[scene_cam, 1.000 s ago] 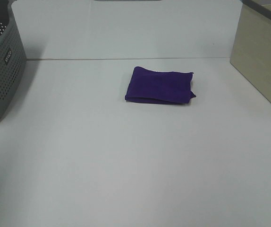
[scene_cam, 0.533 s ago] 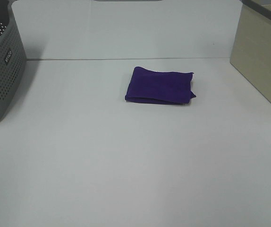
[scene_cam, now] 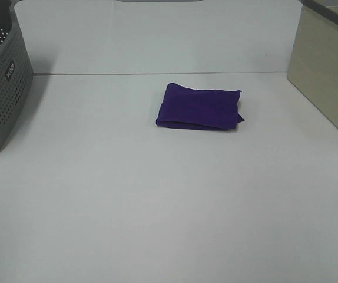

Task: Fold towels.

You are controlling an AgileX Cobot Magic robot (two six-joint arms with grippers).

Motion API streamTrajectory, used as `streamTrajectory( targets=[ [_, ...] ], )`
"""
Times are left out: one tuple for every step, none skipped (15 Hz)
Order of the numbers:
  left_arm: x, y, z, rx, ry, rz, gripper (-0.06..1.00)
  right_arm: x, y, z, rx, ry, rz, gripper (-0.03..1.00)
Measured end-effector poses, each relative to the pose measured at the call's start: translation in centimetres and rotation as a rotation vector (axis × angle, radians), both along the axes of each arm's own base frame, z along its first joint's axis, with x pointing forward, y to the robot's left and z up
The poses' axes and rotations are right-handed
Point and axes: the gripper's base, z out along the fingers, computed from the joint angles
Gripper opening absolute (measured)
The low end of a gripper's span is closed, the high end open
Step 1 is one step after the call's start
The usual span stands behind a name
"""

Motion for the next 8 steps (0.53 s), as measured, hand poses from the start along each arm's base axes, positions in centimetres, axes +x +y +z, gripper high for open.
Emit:
streamTrajectory(
  targets=[
    [0.01, 0.00, 0.02, 0.000, -0.002, 0.000, 0.77, 0.01, -0.01, -0.03, 0.000, 0.001, -0.001, 0.84],
    [0.01, 0.00, 0.02, 0.000, -0.002, 0.000, 0.77, 0.06, -0.01, -0.09, 0.000, 0.002, -0.001, 0.84],
    [0.01, 0.00, 0.02, 0.000, -0.002, 0.000, 0.77, 0.06, -0.01, -0.08, 0.000, 0.000, -0.001, 0.84],
    [0.02, -0.02, 0.02, -0.001, -0.002, 0.027, 0.77, 0.07, -0.01, -0.07, 0.000, -0.001, -0.001, 0.84],
    [0.04, -0.03, -0.01, -0.001, -0.001, 0.054, 0.77, 0.07, -0.01, -0.07, 0.000, -0.001, -0.001, 0.84],
    [0.04, -0.04, -0.01, -0.001, -0.001, 0.067, 0.77, 0.07, -0.01, -0.06, 0.000, -0.002, -0.001, 0.84],
    [0.04, -0.04, -0.01, -0.001, -0.001, 0.068, 0.77, 0.07, -0.01, -0.06, 0.000, -0.002, -0.001, 0.84],
    [0.04, -0.04, -0.01, -0.001, -0.001, 0.069, 0.77, 0.07, -0.01, -0.06, 0.001, -0.002, -0.002, 0.84]
  ],
)
